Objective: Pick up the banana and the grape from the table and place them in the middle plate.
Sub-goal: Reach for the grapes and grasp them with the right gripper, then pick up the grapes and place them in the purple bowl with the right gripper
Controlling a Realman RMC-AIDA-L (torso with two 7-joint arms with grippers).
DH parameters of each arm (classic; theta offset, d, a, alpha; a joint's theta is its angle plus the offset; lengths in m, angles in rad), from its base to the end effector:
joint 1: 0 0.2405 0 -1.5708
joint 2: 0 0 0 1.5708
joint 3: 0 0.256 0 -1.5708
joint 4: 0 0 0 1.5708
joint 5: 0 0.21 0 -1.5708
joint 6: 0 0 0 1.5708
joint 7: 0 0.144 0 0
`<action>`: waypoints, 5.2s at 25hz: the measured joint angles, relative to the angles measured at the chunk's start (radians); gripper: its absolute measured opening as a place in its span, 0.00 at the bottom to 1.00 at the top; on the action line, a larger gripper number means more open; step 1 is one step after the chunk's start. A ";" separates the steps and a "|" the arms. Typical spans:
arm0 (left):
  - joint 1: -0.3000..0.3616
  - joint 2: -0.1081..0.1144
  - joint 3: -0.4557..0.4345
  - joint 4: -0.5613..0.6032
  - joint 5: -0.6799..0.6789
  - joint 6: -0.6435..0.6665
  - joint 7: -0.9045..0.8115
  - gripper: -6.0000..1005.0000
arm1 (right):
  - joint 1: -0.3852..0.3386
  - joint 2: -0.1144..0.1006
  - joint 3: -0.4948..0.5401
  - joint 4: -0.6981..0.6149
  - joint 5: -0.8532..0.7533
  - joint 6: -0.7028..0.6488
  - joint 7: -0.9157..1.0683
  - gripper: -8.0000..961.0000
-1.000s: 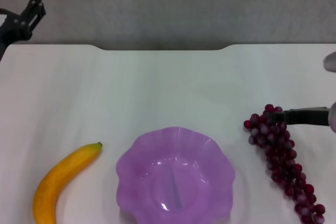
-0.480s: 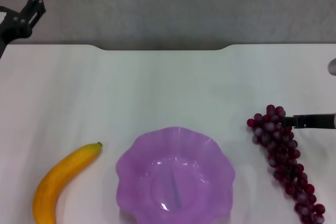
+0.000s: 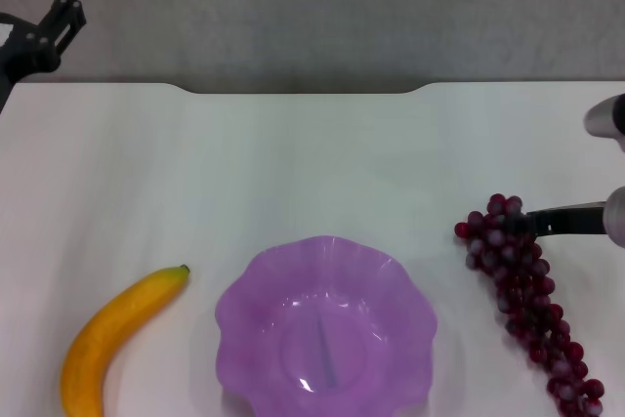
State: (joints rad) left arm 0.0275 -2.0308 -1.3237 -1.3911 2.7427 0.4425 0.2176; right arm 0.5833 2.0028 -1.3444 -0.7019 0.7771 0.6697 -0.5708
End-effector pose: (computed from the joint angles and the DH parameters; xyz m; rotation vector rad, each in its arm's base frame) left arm -0.2159 0.3344 0.0699 -1.5380 -0.3435 -0.6808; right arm 0.3098 0.4079 -0.0100 -2.0264 1.2423 -0.0480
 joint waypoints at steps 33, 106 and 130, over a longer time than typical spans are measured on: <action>-0.005 0.000 0.003 -0.003 -0.001 0.001 -0.006 0.88 | 0.138 0.004 -0.084 0.160 0.010 -0.051 -0.030 0.61; 0.021 0.000 0.001 0.003 -0.001 0.013 -0.008 0.88 | -0.451 0.007 -0.286 -1.158 -0.242 0.086 0.113 0.29; 0.026 0.002 -0.001 -0.002 -0.001 0.013 -0.005 0.88 | -0.369 0.004 -0.489 -1.330 -0.384 0.187 0.149 0.26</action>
State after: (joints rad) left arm 0.0535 -2.0293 -1.3248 -1.3935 2.7412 0.4557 0.2128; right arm 0.2143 2.0073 -1.8332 -2.0318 0.3929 0.8568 -0.4219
